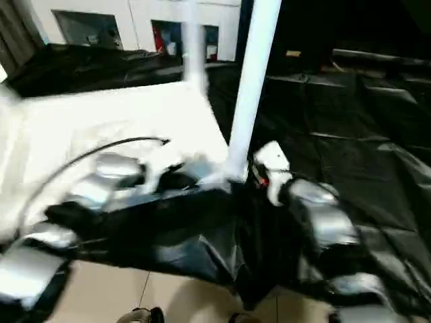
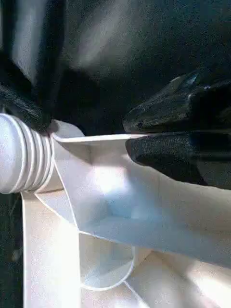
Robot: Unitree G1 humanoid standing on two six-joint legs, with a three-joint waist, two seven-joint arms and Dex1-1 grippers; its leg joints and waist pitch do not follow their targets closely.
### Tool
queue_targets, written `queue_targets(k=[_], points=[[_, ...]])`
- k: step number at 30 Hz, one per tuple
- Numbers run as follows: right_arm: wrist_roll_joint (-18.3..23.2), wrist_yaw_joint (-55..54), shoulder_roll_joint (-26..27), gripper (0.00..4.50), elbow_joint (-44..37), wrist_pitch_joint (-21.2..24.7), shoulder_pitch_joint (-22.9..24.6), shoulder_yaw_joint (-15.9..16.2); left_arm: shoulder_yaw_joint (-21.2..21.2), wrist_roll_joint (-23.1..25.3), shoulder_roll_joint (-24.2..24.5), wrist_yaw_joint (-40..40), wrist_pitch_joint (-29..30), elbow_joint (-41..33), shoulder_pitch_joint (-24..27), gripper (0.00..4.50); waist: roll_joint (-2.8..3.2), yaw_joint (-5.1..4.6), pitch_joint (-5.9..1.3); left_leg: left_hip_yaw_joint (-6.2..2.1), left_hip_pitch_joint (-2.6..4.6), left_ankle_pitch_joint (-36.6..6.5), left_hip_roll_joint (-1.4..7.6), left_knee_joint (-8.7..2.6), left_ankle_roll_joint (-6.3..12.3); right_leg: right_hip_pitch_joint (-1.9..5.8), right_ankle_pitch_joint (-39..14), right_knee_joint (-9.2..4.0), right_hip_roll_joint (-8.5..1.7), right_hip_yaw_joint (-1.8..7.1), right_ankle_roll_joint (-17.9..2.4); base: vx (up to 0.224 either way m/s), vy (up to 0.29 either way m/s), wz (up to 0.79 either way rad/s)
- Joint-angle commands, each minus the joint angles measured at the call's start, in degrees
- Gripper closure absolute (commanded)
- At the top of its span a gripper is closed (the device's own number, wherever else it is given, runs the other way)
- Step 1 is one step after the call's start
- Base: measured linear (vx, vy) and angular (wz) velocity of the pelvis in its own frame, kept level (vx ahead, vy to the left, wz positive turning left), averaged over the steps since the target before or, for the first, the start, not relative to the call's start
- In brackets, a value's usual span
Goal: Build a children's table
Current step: Rotate leg to tighten
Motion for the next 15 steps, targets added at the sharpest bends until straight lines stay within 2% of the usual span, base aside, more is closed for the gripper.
queue_targets(k=[1,5,6,8,10,11,15], points=[[1.31,4.16,-0.32,1.00,-2.33,0.41,0.31,2.23,-1.53,-2.51,-1.18,-4.23,-0.13,-1.52,1.52,4.50,-1.15,0.20,-3.98,-1.11,1.46,-3.66,2.83,-2.43,9.50,2.30,4.01,-1.68,-3.09,1.98,-17.68,0.000,0.000,0.00],[1.77,7.44,-1.63,1.00,-2.96,1.30,0.36,2.81,-1.81,-3.11,0.73,-7.51,0.53,-3.29,2.30,4.50,-1.23,0.74,-4.24,-1.17,1.01,-1.75,2.71,-1.99,10.51,2.45,7.77,-0.86,-3.17,1.92,-17.93,0.000,0.000,0.00],[1.94,8.76,-2.16,1.25,-2.92,1.83,0.20,2.99,-1.77,-3.19,1.38,-8.43,0.61,-3.99,2.64,4.50,-1.23,0.79,-3.94,-1.14,1.07,-3.59,2.77,-2.11,10.16,2.18,4.26,-1.27,-3.16,1.80,-17.62,0.000,0.000,0.00],[1.88,8.80,-2.20,1.33,-2.65,1.84,0.05,2.98,-1.75,-3.12,1.56,-8.61,0.56,-4.15,2.73,4.50,-1.17,0.89,-3.81,-1.14,1.19,-5.13,2.85,-2.27,9.17,2.11,0.83,-1.61,-3.23,1.87,-17.15,0.000,0.000,0.00],[1.45,8.88,-1.98,1.38,-2.39,2.19,0.00,3.33,-1.51,-2.90,1.74,-8.39,0.09,-4.07,2.85,4.50,-1.08,0.91,-3.61,-1.23,1.43,-7.81,2.99,-2.60,6.95,1.88,-4.34,-2.10,-3.20,1.96,-16.30,0.000,0.000,0.00],[1.34,8.97,-1.93,1.62,-2.33,2.22,0.03,3.56,-1.43,-2.89,1.65,-8.34,0.05,-4.08,2.85,4.50,-1.24,0.88,-3.64,-1.26,1.44,-8.52,2.97,-2.67,6.16,1.92,-5.43,-2.17,-3.19,2.02,-15.99,0.000,0.000,0.00],[0.97,7.43,-1.16,1.71,-1.91,1.98,0.23,3.60,-1.26,-2.92,0.87,-6.83,-0.07,-4.71,2.96,4.50,-1.32,0.90,-3.78,-1.26,1.42,-8.27,2.89,-2.60,5.46,1.93,-5.02,-2.03,-3.24,2.14,-15.61,0.000,0.000,0.00]])
